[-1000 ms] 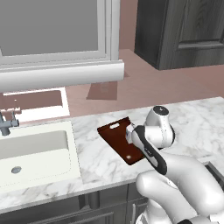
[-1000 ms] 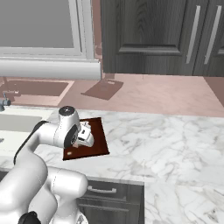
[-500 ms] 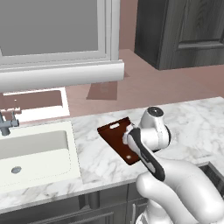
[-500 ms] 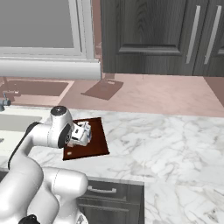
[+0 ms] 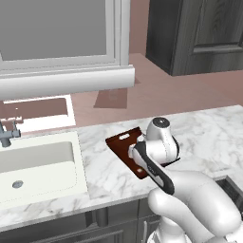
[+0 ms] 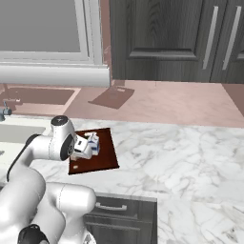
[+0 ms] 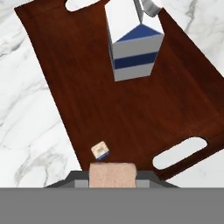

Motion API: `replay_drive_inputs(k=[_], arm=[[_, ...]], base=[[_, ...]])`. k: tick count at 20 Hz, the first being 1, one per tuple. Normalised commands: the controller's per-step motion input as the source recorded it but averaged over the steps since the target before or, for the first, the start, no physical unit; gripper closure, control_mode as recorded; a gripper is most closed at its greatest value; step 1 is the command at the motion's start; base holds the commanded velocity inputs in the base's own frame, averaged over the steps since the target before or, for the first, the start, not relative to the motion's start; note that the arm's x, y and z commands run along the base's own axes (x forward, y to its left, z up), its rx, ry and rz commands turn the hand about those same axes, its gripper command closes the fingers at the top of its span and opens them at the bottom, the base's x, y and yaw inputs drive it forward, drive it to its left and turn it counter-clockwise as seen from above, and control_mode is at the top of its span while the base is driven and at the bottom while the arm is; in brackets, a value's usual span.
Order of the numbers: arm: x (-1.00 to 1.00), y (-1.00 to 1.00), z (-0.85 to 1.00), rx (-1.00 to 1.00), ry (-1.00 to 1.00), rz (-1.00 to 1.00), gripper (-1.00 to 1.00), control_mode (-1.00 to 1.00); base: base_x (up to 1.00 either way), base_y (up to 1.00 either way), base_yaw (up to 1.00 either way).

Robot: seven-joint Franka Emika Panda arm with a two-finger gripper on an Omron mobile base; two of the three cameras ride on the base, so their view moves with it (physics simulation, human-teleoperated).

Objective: Take out the milk from the fridge and place it on the tray on the counter. Then take the sugar cube near the tray and place it in the tray.

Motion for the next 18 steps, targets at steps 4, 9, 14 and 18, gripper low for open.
replay_drive_inputs(k=[4, 9, 14, 18], arm=[[0.0, 0.0, -0.41, 0.0, 0.0, 0.0, 1.0, -1.0], [-0.01, 0.0, -0.44, 0.0, -0.03, 0.0, 1.0, -1.0], [0.0, 0.0, -0.43, 0.0, -0.04, 0.0, 1.0, -1.0], [0.0, 0.0, -0.36, 0.0, -0.06, 0.0, 1.0, -1.0]], base=[[0.0, 0.0, 0.0], [0.0, 0.0, 0.0], [0.0, 0.0, 0.0], [0.0, 0.0, 0.0]])
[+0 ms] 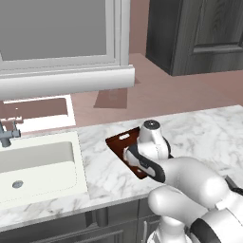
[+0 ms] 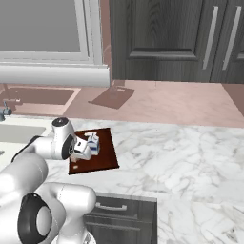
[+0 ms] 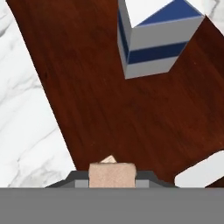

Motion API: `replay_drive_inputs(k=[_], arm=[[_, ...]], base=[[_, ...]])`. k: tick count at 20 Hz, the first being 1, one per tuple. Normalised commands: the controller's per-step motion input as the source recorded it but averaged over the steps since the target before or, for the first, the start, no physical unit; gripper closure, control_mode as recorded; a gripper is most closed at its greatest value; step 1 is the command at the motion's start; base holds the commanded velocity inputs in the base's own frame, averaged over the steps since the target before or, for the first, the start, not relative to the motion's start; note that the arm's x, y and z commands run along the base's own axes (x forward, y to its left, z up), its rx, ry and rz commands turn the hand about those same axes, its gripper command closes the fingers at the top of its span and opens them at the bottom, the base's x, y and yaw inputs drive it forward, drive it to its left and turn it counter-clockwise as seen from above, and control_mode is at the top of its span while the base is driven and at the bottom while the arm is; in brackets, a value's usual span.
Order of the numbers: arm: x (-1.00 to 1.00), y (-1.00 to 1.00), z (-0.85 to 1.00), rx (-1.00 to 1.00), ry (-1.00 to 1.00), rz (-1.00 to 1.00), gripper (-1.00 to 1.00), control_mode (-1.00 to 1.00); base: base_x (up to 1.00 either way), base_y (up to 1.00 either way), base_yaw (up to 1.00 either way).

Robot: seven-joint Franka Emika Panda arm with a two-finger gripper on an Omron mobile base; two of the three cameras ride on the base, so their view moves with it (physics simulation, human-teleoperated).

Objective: Take out the milk from the fridge and place it on the tray on the counter. Then take the sugar cube near the tray and place it in the tray.

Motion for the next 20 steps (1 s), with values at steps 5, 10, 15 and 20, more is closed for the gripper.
replay_drive_inputs(k=[5, 10, 15, 20], arm=[[-0.03, 0.0, -0.34, 0.0, -0.08, 0.0, 1.0, -1.0], [-0.01, 0.0, -0.37, 0.0, -0.11, 0.0, 1.0, -1.0], [0.0, 0.0, -0.39, 0.0, -0.1, 0.0, 1.0, -1.0], [0.0, 0.0, -0.39, 0.0, -0.06, 0.0, 1.0, -1.0]], base=[[0.0, 0.0, 0.0], [0.0, 0.0, 0.0], [0.0, 0.0, 0.0], [0.0, 0.0, 0.0]])
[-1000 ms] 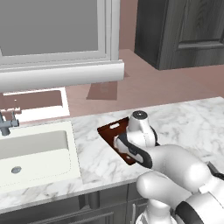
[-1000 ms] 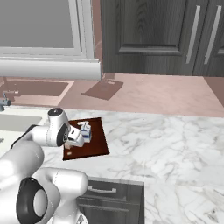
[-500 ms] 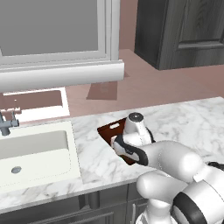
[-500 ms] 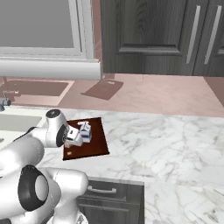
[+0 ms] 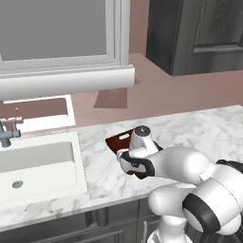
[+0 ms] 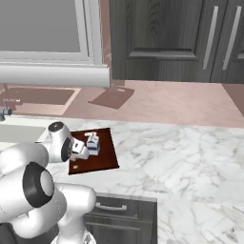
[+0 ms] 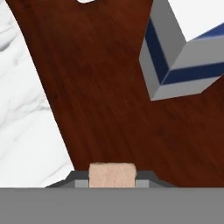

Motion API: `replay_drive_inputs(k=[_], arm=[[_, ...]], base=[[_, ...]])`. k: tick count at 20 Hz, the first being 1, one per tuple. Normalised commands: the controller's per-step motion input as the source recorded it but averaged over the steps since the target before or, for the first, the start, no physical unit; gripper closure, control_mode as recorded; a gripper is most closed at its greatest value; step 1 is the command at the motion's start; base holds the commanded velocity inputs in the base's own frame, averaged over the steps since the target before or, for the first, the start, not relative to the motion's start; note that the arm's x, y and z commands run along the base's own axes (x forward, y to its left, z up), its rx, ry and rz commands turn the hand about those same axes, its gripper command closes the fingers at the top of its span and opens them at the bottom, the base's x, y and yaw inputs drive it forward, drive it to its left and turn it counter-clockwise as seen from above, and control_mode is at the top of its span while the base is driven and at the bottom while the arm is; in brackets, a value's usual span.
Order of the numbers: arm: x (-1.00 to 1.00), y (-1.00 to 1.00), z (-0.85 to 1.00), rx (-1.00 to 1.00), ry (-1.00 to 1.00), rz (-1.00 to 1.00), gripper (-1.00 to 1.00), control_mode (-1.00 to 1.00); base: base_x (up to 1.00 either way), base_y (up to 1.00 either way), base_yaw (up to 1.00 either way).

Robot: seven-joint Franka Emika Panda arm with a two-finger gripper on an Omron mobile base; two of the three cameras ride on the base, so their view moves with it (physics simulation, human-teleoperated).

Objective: Take out the milk from the fridge and place it on the tray on the counter. Then take the sugar cube near the tray and place it in the tray.

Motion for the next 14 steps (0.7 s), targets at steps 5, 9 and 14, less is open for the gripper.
replay_drive_inputs(k=[5, 9, 14], arm=[[0.0, -0.07, -0.26, 0.0, 0.0, 0.0, 1.0, -1.0], [-0.02, -0.04, -0.22, 0.0, 0.0, 0.0, 1.0, -1.0], [-0.01, -0.02, -0.22, 0.0, 0.0, 0.0, -1.0, -1.0]], base=[[0.0, 0.0, 0.0], [0.0, 0.0, 0.0], [0.0, 0.0, 0.0]])
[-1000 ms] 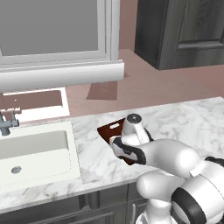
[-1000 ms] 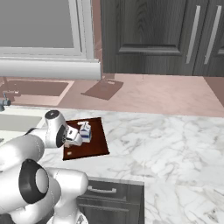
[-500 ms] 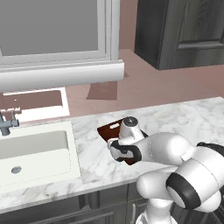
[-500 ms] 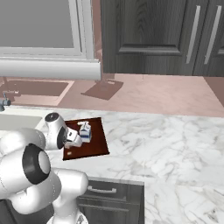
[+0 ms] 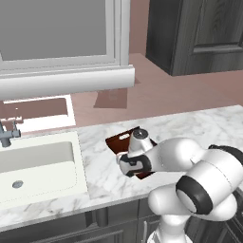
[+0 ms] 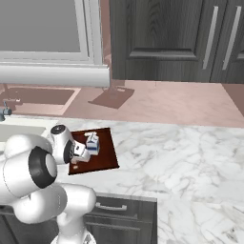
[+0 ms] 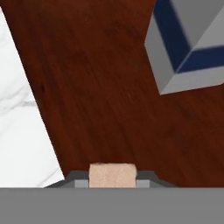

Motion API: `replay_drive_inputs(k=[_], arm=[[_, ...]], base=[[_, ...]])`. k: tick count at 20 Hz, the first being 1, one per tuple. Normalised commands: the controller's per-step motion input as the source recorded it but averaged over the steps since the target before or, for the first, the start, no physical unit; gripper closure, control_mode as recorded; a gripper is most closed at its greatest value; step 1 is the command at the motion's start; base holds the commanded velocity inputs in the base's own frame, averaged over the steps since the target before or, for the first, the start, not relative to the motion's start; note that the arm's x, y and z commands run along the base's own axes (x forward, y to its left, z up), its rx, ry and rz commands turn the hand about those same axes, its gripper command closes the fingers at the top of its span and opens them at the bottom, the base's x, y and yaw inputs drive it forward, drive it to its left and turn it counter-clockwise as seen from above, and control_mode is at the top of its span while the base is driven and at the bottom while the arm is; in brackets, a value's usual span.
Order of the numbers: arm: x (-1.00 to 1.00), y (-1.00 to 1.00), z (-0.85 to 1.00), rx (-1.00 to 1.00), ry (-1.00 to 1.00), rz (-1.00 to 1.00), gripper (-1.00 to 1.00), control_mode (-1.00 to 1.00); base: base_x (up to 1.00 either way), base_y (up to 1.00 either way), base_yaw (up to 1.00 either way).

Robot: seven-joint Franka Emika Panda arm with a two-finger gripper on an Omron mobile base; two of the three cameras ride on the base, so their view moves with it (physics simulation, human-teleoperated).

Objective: Take out the milk from the fridge and place it on the tray on the counter. Then take the sugar cube near the tray and place it in the tray.

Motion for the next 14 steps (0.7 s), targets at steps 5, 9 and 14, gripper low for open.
replay_drive_inputs(k=[5, 9, 14], arm=[[0.0, 0.0, -0.25, 0.0, 0.0, 0.0, -1.0, -1.0], [0.0, -0.13, -0.11, 0.0, -0.04, 0.0, -1.0, -1.0], [-0.22, -0.03, -0.03, 0.0, -0.1, 0.0, -1.0, -1.0]], base=[[0.0, 0.0, 0.0], [0.0, 0.0, 0.0], [0.0, 0.0, 0.0]])
